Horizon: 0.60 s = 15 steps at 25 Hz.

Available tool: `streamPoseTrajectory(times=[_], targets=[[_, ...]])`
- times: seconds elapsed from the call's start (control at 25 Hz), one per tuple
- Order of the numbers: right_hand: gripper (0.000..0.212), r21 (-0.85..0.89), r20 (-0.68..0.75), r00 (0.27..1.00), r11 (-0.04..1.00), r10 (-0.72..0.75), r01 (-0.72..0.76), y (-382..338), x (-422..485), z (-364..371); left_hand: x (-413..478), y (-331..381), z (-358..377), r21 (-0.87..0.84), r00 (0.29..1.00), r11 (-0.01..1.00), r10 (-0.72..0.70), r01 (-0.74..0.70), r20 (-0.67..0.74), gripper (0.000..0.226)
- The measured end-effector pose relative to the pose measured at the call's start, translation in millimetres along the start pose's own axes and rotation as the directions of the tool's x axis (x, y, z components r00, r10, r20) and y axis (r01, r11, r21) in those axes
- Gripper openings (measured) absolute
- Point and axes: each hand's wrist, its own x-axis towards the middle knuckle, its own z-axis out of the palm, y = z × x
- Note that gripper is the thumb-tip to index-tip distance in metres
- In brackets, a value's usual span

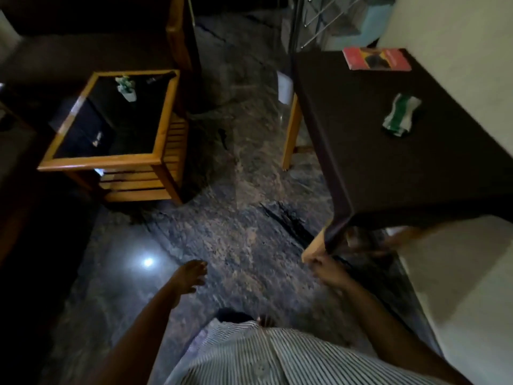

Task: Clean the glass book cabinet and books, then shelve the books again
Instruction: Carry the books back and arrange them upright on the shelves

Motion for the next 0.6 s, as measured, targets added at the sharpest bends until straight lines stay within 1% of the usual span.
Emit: streamPoseTrajectory(times=[0.04,0.08,0.12,0.2,0.28,0.32,0.4,0.44,0.52,0.56,0.6], targets=[[0.031,0.026,0.041,0.998,0.999,-0.041,0.040,-35.6,17.8,-5.1,13.7,13.7,-4.3,-0.043,1.000,0.999,0.008,-0.008,-0.014,0.018],[0.028,-0.033,0.076,0.996,0.998,-0.051,0.054,-68.3,42.2,-9.3,31.6,28.9,-9.9,-0.076,0.999,0.997,0.013,-0.015,-0.036,0.018],[0.025,0.021,0.096,0.991,0.996,-0.088,0.087,-110.0,66.1,-13.5,50.1,41.1,-15.7,-0.087,0.998,0.996,0.022,-0.027,-0.059,0.020],[0.022,0.114,0.053,0.986,0.982,-0.156,0.149,-182.7,107.1,-25.6,88.9,71.9,-26.8,-0.091,0.994,0.994,0.042,-0.052,-0.105,0.023],[0.022,0.130,0.022,0.983,0.975,-0.185,0.180,-219.7,152.9,-43.8,137.2,117.8,-40.2,-0.090,0.993,0.994,0.051,-0.061,-0.111,0.021],[0.023,0.127,-0.002,0.985,0.977,-0.174,0.173,-232.1,169.4,-57.2,161.1,146.0,-49.2,-0.074,0.995,0.996,0.047,-0.054,-0.084,0.019],[0.027,0.192,-0.135,0.986,0.973,-0.100,0.125,-260.5,194.1,-94.0,207.4,219.5,-62.1,-0.011,0.999,0.999,0.045,-0.045,0.019,0.012],[0.026,0.251,-0.207,0.976,0.961,-0.067,0.119,-273.0,208.2,-115.9,237.0,262.9,-64.9,0.062,0.994,0.993,0.094,-0.097,0.054,0.011],[0.024,0.373,-0.347,0.938,0.918,0.007,0.131,-295.7,228.3,-160.5,300.2,357.1,-54.8,0.211,0.957,0.934,0.273,-0.289,0.101,0.019],[0.024,0.442,-0.399,0.915,0.886,0.057,0.138,-307.8,236.7,-183.0,326.6,407.2,-39.8,0.303,0.923,0.872,0.357,-0.384,0.144,0.025],[0.025,0.511,-0.439,0.891,0.847,0.112,0.145,-317.1,244.8,-204.4,345.5,453.6,-19.5,0.388,0.876,0.786,0.432,-0.482,0.213,0.028]])
